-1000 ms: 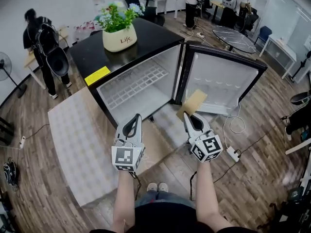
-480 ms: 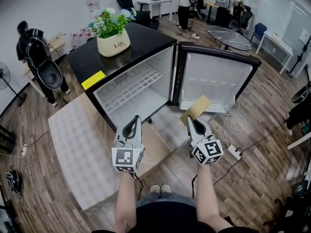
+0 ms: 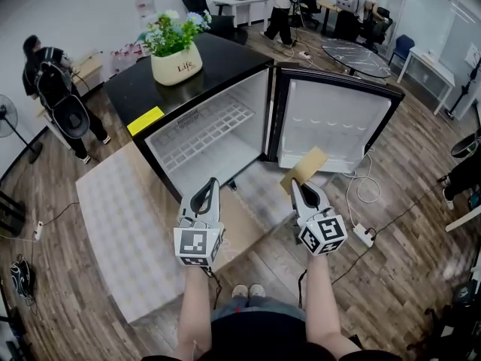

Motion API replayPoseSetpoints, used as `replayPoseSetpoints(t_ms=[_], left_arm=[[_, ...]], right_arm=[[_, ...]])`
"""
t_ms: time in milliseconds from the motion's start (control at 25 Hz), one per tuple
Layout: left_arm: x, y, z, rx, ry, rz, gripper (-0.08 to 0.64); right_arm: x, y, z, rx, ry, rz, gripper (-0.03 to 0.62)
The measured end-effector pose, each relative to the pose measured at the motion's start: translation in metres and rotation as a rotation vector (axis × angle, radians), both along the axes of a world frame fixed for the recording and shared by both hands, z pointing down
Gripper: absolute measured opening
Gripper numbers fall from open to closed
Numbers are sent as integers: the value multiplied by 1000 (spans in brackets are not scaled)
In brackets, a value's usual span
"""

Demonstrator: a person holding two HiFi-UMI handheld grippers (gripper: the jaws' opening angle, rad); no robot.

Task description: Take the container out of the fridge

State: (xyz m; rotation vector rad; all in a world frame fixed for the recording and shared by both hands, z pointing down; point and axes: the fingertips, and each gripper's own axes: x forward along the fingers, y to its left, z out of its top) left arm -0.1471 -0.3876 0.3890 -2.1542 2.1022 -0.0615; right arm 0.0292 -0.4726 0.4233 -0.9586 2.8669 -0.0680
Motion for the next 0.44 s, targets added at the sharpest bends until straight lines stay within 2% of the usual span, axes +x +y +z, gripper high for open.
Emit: replayPoseSetpoints(t_ms=[440], left_arm=[[2,0,4,-6,-3,1,5]], right_arm=[[1,1,3,-5,2,-9,14]])
